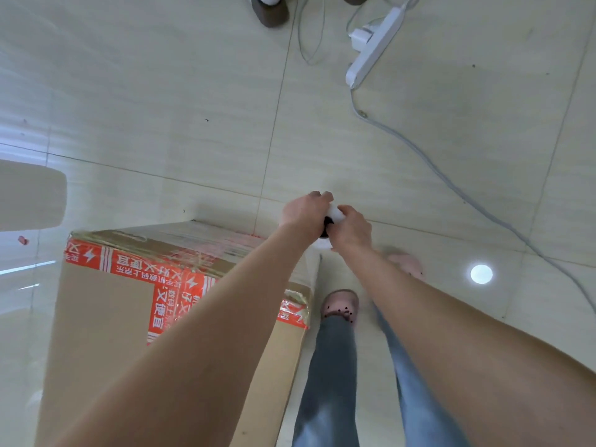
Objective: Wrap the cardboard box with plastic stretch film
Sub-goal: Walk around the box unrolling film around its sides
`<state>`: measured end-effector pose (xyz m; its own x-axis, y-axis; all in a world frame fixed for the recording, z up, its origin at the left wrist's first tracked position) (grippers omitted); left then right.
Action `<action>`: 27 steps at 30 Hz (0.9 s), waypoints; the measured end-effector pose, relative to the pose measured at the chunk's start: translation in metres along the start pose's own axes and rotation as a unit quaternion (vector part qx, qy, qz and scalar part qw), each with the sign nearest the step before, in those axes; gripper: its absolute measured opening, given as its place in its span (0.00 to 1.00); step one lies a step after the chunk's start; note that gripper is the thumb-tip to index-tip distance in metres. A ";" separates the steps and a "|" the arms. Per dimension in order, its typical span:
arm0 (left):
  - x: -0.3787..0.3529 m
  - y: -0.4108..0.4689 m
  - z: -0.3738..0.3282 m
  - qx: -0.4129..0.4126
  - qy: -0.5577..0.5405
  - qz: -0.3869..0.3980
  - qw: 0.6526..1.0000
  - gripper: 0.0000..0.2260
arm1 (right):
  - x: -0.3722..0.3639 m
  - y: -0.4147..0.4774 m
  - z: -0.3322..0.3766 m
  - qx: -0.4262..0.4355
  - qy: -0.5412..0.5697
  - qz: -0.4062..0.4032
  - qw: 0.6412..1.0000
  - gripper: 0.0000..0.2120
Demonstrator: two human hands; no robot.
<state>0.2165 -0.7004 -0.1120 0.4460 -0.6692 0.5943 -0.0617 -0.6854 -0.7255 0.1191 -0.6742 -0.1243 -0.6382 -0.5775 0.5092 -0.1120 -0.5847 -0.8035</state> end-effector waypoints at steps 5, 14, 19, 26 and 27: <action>0.012 0.013 -0.007 -0.002 0.064 0.011 0.998 0.11 | 0.013 0.009 0.017 0.048 -0.124 0.000 0.991 0.06; 0.042 0.018 0.036 0.141 -0.129 -0.088 0.978 0.09 | 0.033 0.031 0.069 0.087 -0.229 -0.022 0.969 0.08; 0.048 0.008 0.066 0.232 -0.276 -0.161 0.919 0.05 | 0.028 0.038 0.095 0.123 -0.205 -0.036 0.970 0.10; 0.050 -0.004 0.100 0.331 -0.346 -0.179 0.860 0.12 | -0.008 0.048 0.114 0.138 -0.181 0.087 0.970 0.14; 0.051 -0.004 0.101 0.328 -0.330 -0.165 0.870 0.13 | -0.010 0.047 0.115 0.138 -0.172 0.088 0.972 0.13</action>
<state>0.3293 -0.7034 -0.1139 0.7714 -0.0089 0.6363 0.5931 -0.3523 -0.7240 0.2079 -0.7621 -0.1317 -0.3323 -0.8106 0.4822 0.2142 -0.5628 -0.7983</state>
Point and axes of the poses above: each hand's wrist, its own y-axis towards the middle knuckle, its own x-axis out of the back of the hand, z = x × y, the point moved 7 cm from there along y, towards the middle knuckle, and after that the axes turned 15 degrees about -y, right-handed, at the moved point
